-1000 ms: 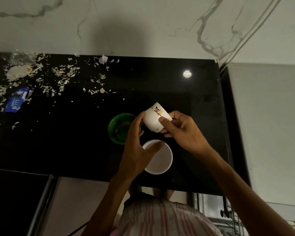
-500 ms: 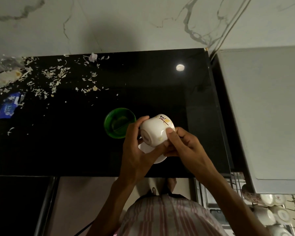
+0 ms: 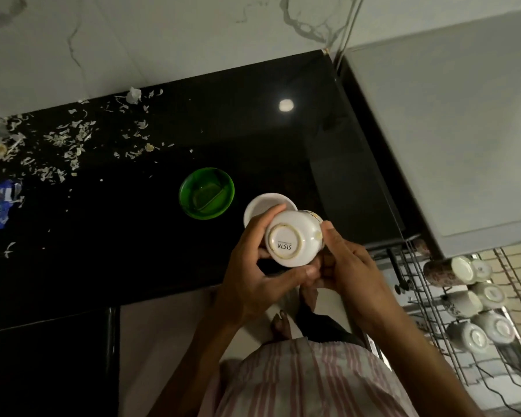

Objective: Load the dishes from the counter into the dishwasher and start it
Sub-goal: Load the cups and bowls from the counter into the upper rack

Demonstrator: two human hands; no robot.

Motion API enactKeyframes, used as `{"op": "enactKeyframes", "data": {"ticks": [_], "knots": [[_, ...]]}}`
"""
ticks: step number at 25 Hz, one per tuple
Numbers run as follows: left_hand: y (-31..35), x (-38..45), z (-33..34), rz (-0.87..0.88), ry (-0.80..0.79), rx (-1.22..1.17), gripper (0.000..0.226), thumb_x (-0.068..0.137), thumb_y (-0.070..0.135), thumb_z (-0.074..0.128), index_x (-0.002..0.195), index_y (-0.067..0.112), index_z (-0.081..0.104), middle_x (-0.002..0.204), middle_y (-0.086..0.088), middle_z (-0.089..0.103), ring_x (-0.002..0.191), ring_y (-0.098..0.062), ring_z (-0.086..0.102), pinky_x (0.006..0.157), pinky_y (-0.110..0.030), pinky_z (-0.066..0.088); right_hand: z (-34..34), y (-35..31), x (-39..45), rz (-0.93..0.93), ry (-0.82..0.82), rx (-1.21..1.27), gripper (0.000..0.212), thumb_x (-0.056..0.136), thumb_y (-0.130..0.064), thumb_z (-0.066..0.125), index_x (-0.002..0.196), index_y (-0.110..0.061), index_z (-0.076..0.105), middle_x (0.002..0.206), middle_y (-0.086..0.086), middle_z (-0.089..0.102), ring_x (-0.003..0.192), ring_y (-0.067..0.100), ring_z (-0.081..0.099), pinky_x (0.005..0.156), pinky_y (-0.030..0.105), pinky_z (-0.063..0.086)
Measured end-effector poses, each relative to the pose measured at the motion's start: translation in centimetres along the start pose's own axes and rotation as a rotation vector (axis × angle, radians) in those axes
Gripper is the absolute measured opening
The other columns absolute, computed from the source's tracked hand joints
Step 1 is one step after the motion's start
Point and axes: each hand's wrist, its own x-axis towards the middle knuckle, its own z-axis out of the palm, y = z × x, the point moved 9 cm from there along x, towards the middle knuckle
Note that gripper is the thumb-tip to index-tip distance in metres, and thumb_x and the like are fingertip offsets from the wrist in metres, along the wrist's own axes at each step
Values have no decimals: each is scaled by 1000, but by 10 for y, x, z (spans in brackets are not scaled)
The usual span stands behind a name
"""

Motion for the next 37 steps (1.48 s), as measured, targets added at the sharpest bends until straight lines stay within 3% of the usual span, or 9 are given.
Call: {"op": "enactKeyframes", "data": {"ticks": [3, 5, 9, 13, 17, 21, 25, 30, 37], "knots": [[-2, -9, 13, -4, -42, -4, 84, 71, 18, 85, 143, 19, 42, 138, 10, 54, 127, -15, 54, 94, -29, 52, -10, 9, -16, 7, 36, 24, 50, 96, -51, 41, 96, -13, 74, 63, 16, 61, 56, 22, 59, 58, 29, 52], [0, -13, 22, 9, -57, 11, 83, 71, 26, 86, 142, 22, 43, 137, 9, 55, 126, -17, 54, 94, -33, 53, -20, 7, -27, -46, 53, -20, 50, 98, -50, 38, 78, -18, 72, 60, 16, 58, 53, 21, 55, 58, 27, 50], [8, -16, 47, -1, -86, 23, 82, 68, 37, 83, 140, 28, 46, 133, 13, 57, 123, -16, 56, 92, -41, 55, -44, 1, -48, -143, 101, -89, 65, 101, -46, 34, 57, -6, 59, 55, 15, 57, 53, 24, 54, 62, 24, 52], [19, -24, 81, 3, -100, 23, 79, 65, 39, 82, 135, 34, 47, 129, 13, 59, 122, -14, 57, 93, -42, 55, -78, 6, -70, -179, 147, -124, 63, 101, -47, 35, 62, -4, 59, 54, 15, 58, 53, 23, 55, 60, 23, 50], [23, -39, 124, -21, -108, 24, 78, 64, 39, 83, 135, 33, 49, 127, 8, 62, 119, -15, 59, 93, -43, 55, -118, 9, -95, -241, 190, -170, 44, 100, -42, 38, 86, -10, 64, 60, 18, 62, 53, 24, 57, 55, 29, 50], [32, -62, 181, -40, -126, 12, 77, 63, 39, 82, 133, 31, 50, 126, 5, 63, 117, -15, 61, 93, -39, 54, -174, 22, -127, -244, 233, -182, 43, 97, -44, 43, 102, -6, 64, 62, 12, 64, 54, 22, 59, 55, 29, 51], [35, -81, 234, -65, -165, 26, 81, 64, 39, 82, 136, 20, 50, 127, 3, 62, 117, -14, 61, 91, -28, 53, -222, 35, -157, -215, 266, -172, 40, 98, -43, 43, 96, -10, 65, 62, 14, 65, 53, 21, 60, 54, 24, 50], [41, -100, 297, -79, -219, 70, 77, 63, 37, 85, 131, 22, 52, 124, 6, 63, 114, -7, 61, 86, -19, 53, -279, 56, -188, -201, 353, -205, 40, 100, -45, 43, 89, -13, 65, 59, 8, 62, 51, 20, 57, 57, 41, 49], [33, -97, 363, -124, -349, 118, 69, 68, 29, 86, 129, 21, 54, 122, 6, 65, 111, -7, 63, 87, -22, 54, -340, 77, -209, -129, 550, -186, 33, 100, -44, 43, 81, -27, 64, 60, -13, 60, 57, 16, 58, 53, 24, 46]]}}
